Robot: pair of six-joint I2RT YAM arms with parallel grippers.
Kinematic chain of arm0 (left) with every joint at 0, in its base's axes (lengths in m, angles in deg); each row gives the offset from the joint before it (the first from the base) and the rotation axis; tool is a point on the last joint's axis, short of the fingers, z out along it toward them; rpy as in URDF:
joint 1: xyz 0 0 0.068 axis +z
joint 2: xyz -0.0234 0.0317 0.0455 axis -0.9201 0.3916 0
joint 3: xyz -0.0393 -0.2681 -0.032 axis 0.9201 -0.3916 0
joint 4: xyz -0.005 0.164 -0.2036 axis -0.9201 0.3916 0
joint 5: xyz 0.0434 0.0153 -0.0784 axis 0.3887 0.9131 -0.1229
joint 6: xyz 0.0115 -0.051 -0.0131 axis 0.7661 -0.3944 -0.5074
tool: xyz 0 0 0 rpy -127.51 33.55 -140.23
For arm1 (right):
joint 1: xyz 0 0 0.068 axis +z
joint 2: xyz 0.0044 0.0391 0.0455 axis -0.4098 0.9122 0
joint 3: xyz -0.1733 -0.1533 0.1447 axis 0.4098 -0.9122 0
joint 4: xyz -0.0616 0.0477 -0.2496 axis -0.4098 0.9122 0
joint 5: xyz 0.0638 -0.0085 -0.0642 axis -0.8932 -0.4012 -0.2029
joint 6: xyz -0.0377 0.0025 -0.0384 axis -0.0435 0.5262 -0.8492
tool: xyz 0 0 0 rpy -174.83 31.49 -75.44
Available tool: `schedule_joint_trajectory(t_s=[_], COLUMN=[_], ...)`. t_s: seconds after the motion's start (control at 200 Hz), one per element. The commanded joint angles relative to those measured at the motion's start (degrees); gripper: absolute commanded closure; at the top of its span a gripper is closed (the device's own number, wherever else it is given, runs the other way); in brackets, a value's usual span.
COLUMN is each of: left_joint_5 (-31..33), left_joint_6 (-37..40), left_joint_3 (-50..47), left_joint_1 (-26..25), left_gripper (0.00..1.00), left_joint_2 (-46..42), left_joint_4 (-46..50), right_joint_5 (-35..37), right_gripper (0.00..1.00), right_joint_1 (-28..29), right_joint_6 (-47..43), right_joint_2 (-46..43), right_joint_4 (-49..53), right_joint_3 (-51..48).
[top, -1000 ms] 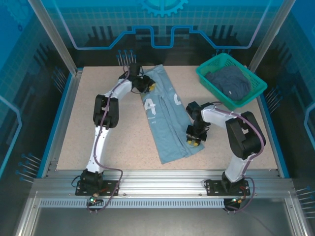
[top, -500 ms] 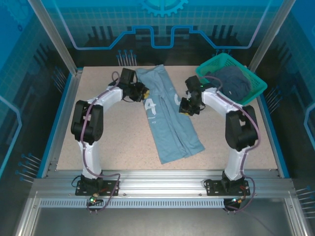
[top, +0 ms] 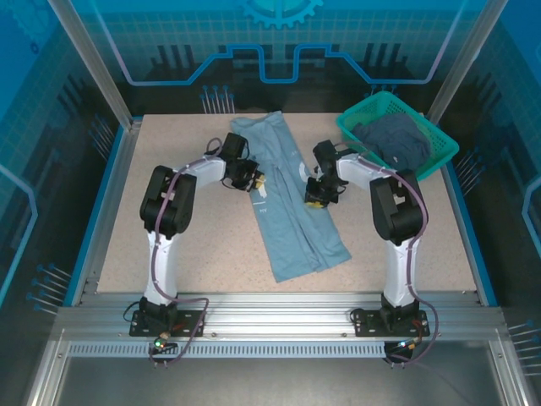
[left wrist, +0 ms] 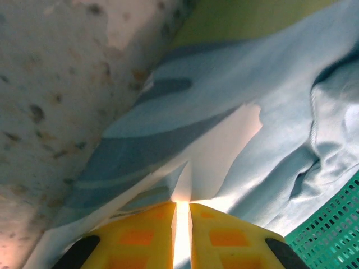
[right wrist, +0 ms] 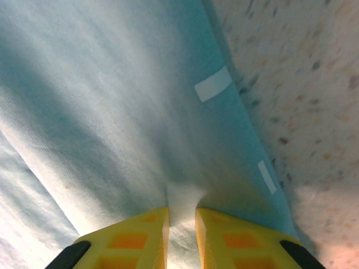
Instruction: Fold and stack the t-shirts
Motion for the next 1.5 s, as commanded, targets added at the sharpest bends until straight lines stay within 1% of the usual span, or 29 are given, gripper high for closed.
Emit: schedule_joint_trajectory(t_s=[0.0, 0.14, 0.225, 0.305, 0.45, 0.6, 0.685, 0.865, 0.99, 1.06, 1.125, 1.225, 1.331, 1.386, 1.496], left_joint_5=[1.78, 1.45, 1.38, 1.12, 1.57, -0.36, -1.49, -1.78, -1.39, -1.24, -0.35, 0.49, -0.58, -2.45, -6.7], left_joint_6=[5.25, 10.31, 13.22, 14.46, 11.63, 8.04, 6.37, 4.69, 4.69, 5.12, 6.04, 8.07, 9.74, 9.7, 7.89], left_joint_3=[1.78, 6.06, 8.82, 10.85, 11.32, 12.86, 12.01, 4.17, -3.25, -6.5, -9.22, -13.9, -22.25, -27.71, -35.64], left_joint_1=[3.73, 7.2, 8.54, 8.55, 6.76, 5.32, 4.13, 1.45, 1.31, 1.49, 1.33, 0.45, -0.6, -1.45, -4.83], left_gripper=[0.84, 0.84, 0.82, 0.81, 0.78, 0.78, 0.79, 0.8, 0.8, 0.8, 0.79, 0.76, 0.75, 0.75, 0.75], left_joint_2=[2.44, 4.08, 4.06, 2.26, -2.63, -2.11, -2.08, -5.66, -9.03, -11.54, -15.24, -21.43, -27.15, -29.6, -31.69], left_joint_4=[5.28, 8.42, 10.14, 11.95, 12.87, 14.39, 14.82, 12.52, 10.61, 10.42, 11.07, 15.34, 18.91, 17.97, 11.62], right_joint_5=[-2.71, -4.63, -4.93, -4.17, -4.75, -7.59, -7.38, -5.97, -4.88, -5.3, -5.58, -4.61, -4.58, -5.64, -7.48], right_gripper=[0.78, 0.77, 0.77, 0.76, 0.75, 0.75, 0.75, 0.76, 0.77, 0.78, 0.78, 0.78, 0.77, 0.77, 0.76], right_joint_1=[3.64, 7.05, 7.47, 6.98, 5.46, 3.62, 3.22, 2.93, 3.01, 3.06, 3.33, 4.21, 4.68, 5.24, 7.58], right_joint_6=[5.4, 11.12, 13.31, 13.9, 15.51, 18.32, 18.15, 15.53, 13.86, 13.82, 13.45, 11.72, 10.77, 9.97, 7.84], right_joint_2=[0.17, 0.15, 0.49, -1.09, -5.28, -5.84, -5.26, -0.12, 4.66, 6.51, 6.09, 2.89, -3.2, -6.91, -12.68], right_joint_4=[1.79, -0.43, -0.52, -0.38, -1.27, -3.77, -4.67, -3.57, -2.04, -1.06, -0.95, 0.59, 1.55, 0.96, 1.9], right_joint_3=[-3.8, -3.7, -2.69, -2.44, -3.31, -3.44, -1.99, 6.48, 13.31, 15.24, 15.33, 13.21, 5.97, 0.93, -8.08])
